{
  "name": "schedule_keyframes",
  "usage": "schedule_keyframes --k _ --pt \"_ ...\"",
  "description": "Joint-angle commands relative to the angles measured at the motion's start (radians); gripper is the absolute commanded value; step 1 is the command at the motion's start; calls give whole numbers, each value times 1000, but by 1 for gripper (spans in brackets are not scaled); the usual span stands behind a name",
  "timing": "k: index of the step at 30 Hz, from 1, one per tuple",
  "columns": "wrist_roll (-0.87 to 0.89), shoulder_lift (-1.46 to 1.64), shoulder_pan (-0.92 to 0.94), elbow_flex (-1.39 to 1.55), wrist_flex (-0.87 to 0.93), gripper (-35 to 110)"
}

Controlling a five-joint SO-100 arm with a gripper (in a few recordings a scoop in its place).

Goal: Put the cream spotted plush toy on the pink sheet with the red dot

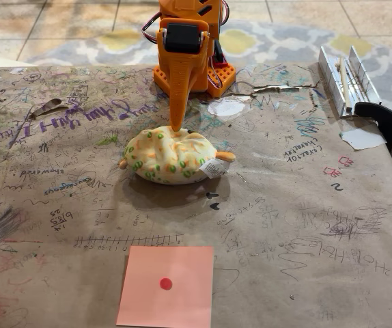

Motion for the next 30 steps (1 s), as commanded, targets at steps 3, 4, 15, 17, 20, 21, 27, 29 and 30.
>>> schedule_keyframes --k 3,4,15,17,20,21,27,29,30 --pt "-123 14 -55 -18 8 0" --pt "-126 14 -58 -18 8 0" --pt "-250 14 -137 -18 34 0" --pt "-285 14 -156 -18 43 0" --pt "-348 14 -173 -18 60 0" --pt "-399 12 -179 -20 64 0" --pt "-1057 -101 -138 -161 91 0" --pt "-1197 -169 -115 -236 89 0" --pt "-1241 -190 -110 -276 106 0"
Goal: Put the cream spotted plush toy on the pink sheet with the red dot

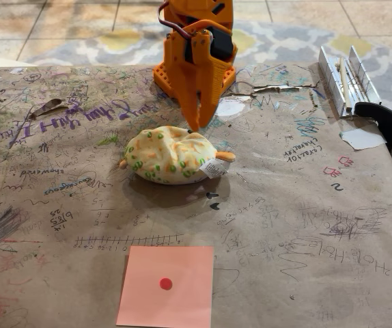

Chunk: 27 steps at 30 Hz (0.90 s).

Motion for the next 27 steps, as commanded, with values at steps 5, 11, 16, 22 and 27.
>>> schedule_keyframes --k 5,11,16,22,27 --pt "-465 -181 17 -390 245 21" --pt "-761 -417 117 -549 477 32" --pt "-969 -549 268 -506 397 32" --pt "-1092 -680 416 -391 170 31" --pt "-1109 -764 471 -244 -95 32"
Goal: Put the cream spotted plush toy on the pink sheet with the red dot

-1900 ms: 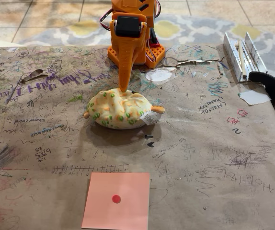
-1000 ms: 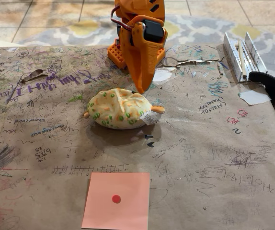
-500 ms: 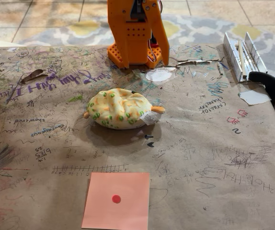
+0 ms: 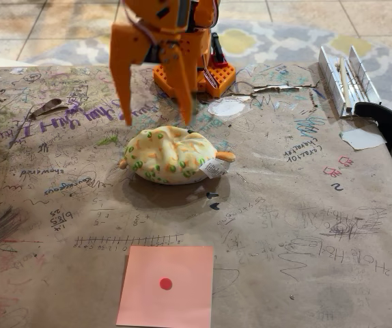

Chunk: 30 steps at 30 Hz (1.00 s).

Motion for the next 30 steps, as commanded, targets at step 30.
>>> schedule_keyframes --k 30 --pt "698 245 -224 391 -637 0"
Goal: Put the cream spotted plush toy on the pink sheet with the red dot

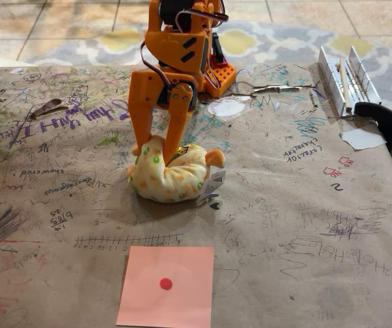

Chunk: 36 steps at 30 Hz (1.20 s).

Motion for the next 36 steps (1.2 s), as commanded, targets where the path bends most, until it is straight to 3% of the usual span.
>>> schedule_keyframes --k 1,6,8,15,22,27,31,33,34,36 --pt "140 229 -14 -25 64 0" --pt "341 683 -49 -230 230 0" --pt "364 811 -63 -348 210 0" --pt "344 811 -87 -851 -89 0" --pt "360 810 -103 -1095 -103 0" --pt "339 808 -106 -1017 -172 0" --pt "288 808 -106 -755 -253 0" --pt "172 808 -94 -491 -374 13" --pt "92 808 -92 -345 -436 27" --pt "-23 813 -89 -101 -483 33"
